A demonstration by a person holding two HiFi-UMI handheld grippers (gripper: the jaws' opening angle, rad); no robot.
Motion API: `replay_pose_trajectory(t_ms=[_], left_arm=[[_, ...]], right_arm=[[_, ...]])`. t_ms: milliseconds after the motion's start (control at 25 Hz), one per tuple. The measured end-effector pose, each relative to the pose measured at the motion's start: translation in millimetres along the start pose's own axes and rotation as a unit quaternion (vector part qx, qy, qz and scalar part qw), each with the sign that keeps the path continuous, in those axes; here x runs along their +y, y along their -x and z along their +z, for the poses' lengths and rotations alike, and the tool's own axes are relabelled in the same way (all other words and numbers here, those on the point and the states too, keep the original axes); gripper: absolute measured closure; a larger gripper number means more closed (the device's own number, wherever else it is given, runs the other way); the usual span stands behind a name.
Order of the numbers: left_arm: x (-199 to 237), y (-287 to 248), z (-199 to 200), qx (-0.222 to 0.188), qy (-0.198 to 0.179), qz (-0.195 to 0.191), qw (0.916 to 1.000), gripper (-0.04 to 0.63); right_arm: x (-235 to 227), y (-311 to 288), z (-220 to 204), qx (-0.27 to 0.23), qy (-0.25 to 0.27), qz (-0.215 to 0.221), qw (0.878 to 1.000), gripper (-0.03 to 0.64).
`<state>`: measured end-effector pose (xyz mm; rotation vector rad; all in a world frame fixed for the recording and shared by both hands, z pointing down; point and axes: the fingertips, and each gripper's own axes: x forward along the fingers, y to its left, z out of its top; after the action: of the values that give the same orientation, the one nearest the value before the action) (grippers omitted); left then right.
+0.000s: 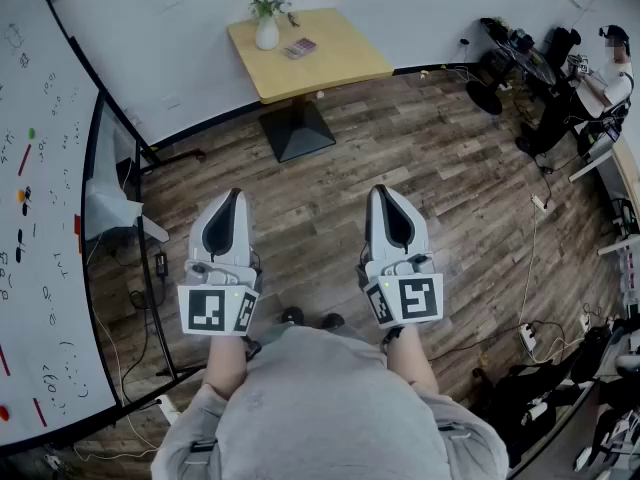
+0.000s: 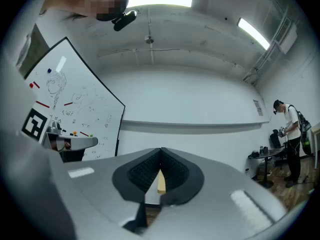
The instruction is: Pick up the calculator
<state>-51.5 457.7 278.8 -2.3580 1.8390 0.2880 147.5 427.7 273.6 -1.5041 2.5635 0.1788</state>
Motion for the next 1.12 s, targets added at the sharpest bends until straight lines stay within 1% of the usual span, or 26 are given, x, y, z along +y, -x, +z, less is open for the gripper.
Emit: replay_pose_trajectory(t_ms=[280, 640, 760, 840, 920, 960, 1040, 1120], left_arm=[[10.5, 0.5, 0.2, -0.001, 0.004, 0.001, 1.0000, 0.591], [29.3, -6.0, -1.0, -0.005, 0.006, -0.007, 0.9999, 0.591], [36.5, -8.0, -0.7, -0.012, 0.011, -0.014, 0.9998, 0.591], [41.3, -8.5, -1.9, -0.014, 0.013, -0.019, 0.9996, 0.591], [44.8, -9.4, -4.6, -0.012, 0.013, -0.027, 0.9995, 0.591], [45.3, -10.3, -6.5, -0.010, 0.012, -0.032, 0.9994, 0.591], [44.7, -13.4, -10.0, -0.009, 0.013, -0.040, 0.9991, 0.591], [45.5, -18.5, -12.8, -0.007, 0.014, -0.044, 0.9989, 0.591]], right_arm=[[5.3, -4.9, -1.3, 0.001, -0.002, -0.009, 1.000, 0.615], [14.6, -16.8, -7.4, 0.003, 0.002, -0.026, 1.000, 0.615], [19.5, -19.3, -3.7, -0.016, 0.010, -0.026, 0.999, 0.615], [24.3, -18.6, -0.5, -0.031, 0.026, -0.023, 0.999, 0.614], [25.1, -18.1, -1.4, -0.031, 0.034, -0.031, 0.998, 0.614], [23.2, -17.8, -2.4, -0.030, 0.024, -0.038, 0.999, 0.614], [17.5, -17.9, -4.5, -0.028, -0.013, -0.049, 0.998, 0.614], [13.9, -20.4, -8.1, -0.022, -0.028, -0.055, 0.998, 0.614]])
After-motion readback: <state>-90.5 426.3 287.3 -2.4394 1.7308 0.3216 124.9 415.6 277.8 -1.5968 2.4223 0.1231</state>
